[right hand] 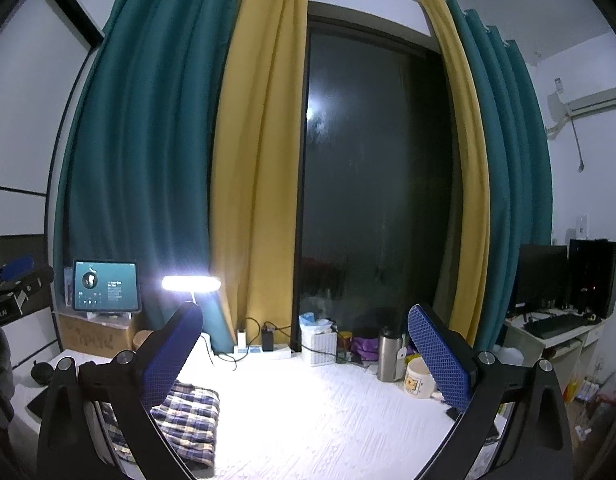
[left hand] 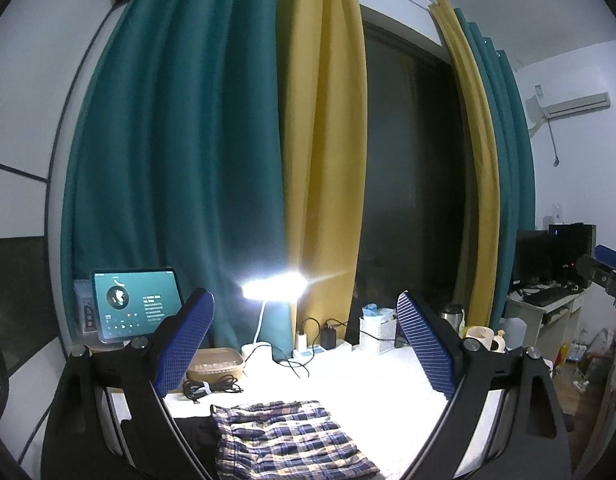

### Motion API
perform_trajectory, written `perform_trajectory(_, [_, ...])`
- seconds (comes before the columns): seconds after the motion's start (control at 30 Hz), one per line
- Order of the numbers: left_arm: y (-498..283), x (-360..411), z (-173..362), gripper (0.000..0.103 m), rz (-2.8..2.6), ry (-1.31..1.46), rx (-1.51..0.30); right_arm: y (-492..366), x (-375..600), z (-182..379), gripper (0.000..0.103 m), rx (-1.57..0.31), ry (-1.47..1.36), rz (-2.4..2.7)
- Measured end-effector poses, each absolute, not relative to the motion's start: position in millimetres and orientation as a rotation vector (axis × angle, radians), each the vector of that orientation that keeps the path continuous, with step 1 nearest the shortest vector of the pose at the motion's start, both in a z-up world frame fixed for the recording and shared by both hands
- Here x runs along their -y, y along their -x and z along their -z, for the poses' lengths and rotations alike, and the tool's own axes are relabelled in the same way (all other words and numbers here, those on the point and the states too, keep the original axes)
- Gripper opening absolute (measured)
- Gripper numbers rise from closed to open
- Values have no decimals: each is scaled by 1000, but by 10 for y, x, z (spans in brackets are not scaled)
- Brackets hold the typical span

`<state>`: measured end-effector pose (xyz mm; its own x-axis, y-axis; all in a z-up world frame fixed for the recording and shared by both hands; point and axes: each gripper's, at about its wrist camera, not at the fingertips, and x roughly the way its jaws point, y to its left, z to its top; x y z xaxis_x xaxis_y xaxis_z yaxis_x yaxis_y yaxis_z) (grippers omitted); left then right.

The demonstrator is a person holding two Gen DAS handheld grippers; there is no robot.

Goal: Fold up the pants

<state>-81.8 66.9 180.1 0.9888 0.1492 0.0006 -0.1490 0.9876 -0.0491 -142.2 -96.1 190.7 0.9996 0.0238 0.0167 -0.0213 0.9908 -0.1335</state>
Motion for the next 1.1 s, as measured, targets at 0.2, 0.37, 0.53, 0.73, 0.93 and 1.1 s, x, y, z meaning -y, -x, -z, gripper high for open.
perform_trajectory(0.2, [861,-680,-1865,93,-154,57,32,1476,953,-1986,103,38,148,-16])
perform_trajectory(0.37, [891,-705,-1890,97,-158,60,45,1489,947,-2005,103,39,148,-12])
perform_trajectory(0.53, [872,-732,-1876,98,-162,62,37,1474,929,-2006,103,32,152,-15])
perform_trajectory(0.73, [869,-747,-1872,98,-161,64,33,1445,926,-2012,103,22,155,-22])
perform_trajectory(0.93, [876,-735,-1873,98,-161,59,33,1420,959,-2006,103,16,150,-19])
perform_trajectory(1.1, [880,-730,-1872,98,-159,56,30,1407,968,-2010,103,15,149,-21])
